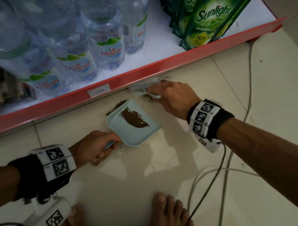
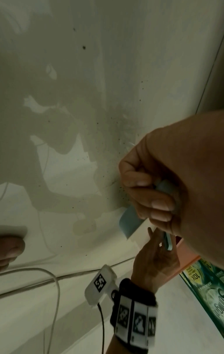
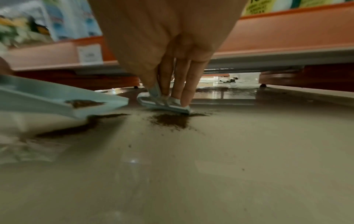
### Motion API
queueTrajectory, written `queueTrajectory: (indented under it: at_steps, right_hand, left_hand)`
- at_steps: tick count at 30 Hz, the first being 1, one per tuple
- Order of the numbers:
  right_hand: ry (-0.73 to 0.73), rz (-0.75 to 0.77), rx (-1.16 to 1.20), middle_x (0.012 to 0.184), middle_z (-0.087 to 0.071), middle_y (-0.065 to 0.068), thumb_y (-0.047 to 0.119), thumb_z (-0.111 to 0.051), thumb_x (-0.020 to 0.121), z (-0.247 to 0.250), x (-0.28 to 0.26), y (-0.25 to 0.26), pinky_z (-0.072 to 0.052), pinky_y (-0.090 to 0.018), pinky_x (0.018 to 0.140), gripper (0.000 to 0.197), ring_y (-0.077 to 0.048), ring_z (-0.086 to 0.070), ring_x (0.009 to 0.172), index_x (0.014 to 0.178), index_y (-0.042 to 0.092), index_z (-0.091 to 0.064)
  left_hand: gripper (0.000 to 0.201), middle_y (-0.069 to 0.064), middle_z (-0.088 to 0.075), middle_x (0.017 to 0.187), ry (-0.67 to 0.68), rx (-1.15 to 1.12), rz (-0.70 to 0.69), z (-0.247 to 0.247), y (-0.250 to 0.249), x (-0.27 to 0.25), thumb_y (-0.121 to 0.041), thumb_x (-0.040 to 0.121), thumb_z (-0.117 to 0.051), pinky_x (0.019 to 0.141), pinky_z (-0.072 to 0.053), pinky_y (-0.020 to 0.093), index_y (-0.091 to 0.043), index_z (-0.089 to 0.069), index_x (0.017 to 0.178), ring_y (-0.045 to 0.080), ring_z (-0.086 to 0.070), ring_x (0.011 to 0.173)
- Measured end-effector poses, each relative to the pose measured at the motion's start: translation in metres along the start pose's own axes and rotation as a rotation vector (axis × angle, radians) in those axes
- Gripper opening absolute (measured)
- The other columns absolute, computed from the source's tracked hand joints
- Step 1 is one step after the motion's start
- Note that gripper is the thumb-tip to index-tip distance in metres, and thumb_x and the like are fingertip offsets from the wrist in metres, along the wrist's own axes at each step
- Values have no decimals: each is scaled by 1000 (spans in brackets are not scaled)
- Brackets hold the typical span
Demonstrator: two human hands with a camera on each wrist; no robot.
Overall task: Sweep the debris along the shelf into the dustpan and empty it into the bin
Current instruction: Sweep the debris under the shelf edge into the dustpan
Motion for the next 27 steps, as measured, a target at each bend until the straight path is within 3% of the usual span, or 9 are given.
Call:
queueTrajectory:
  at_steps: [2, 5, 11, 14, 16, 19, 22, 25, 27]
  right_hand:
    - [-14, 24, -9, 138, -59, 5, 20, -50, 97, 7, -9, 2, -55, -41, 81, 36, -26, -63, 114, 131, 27, -60]
    - [-124, -38, -50, 131, -64, -1, 29, -42, 103, 29, -17, -13, -58, -37, 72, 32, -27, -69, 100, 130, 25, -60]
    - [-109, -494, -241, 112, -68, -13, 26, -37, 103, 42, -17, -77, -44, -38, 71, 30, -39, -65, 90, 119, 20, -61]
    - [-58, -375, -106, 100, -69, -15, 20, -35, 105, 24, -17, -51, -45, -31, 57, 31, -31, -62, 66, 124, 17, -60]
    - [-16, -245, -1, 86, -69, -13, 18, -34, 106, 11, -21, -20, -49, -34, 49, 32, -26, -59, 55, 122, 13, -60]
    - [10, -185, 31, 90, -70, -10, 24, -35, 103, 6, -26, 4, -54, -40, 61, 32, -28, -63, 65, 110, 15, -64]
    - [-66, -219, 98, 84, -70, -8, 27, -34, 105, 20, -31, -1, -55, -38, 60, 34, -25, -64, 63, 105, 13, -65]
    - [-144, -353, -12, 91, -72, -12, 27, -34, 104, 42, -35, -34, -54, -34, 61, 35, -31, -66, 70, 108, 13, -65]
    - [-168, -473, -155, 97, -70, -15, 25, -35, 102, 55, -37, -62, -44, -33, 61, 31, -36, -62, 74, 102, 11, -63]
  left_hand:
    - [35, -2, -31, 39, -6, 14, -4, 2, -1, -1, -30, 93, -49, 36, -21, 16, -10, -53, 65, 9, -24, 32]
    - [35, -2, -31, 39, -22, 21, -14, 5, -4, -1, -29, 93, -49, 36, -20, 16, -9, -53, 64, 9, -24, 32]
    - [32, 0, -31, 39, -45, 45, -13, 5, -6, -1, -26, 93, -49, 37, -19, 17, -7, -52, 67, 11, -23, 33]
    - [32, -1, -31, 40, -38, 51, -24, 2, -8, -2, -27, 93, -49, 38, -19, 18, -7, -52, 68, 11, -23, 34]
    - [32, -1, -31, 40, -35, 53, -34, 1, -11, -3, -27, 93, -49, 39, -19, 19, -7, -52, 68, 11, -23, 34]
    - [32, -1, -31, 40, -32, 61, -48, 1, -14, -3, -28, 93, -49, 40, -20, 20, -7, -52, 68, 11, -24, 34]
    - [33, -1, -31, 40, -34, 56, -55, 1, -15, -4, -28, 93, -49, 41, -19, 21, -7, -52, 68, 11, -24, 35]
    - [32, -2, -31, 40, -37, 58, -52, 2, -14, -6, -26, 93, -48, 40, -19, 20, -7, -52, 68, 11, -24, 34]
    - [31, -2, -31, 39, -43, 58, -54, 4, -14, -7, -26, 93, -47, 40, -20, 19, -7, -52, 68, 11, -24, 34]
Point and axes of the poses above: each hand's wrist, its own x-axis towards the middle knuckle, its own z-axis out of the back of the hand, y = z × x, the point moved 8 cm from there along x, towards the middle knuckle
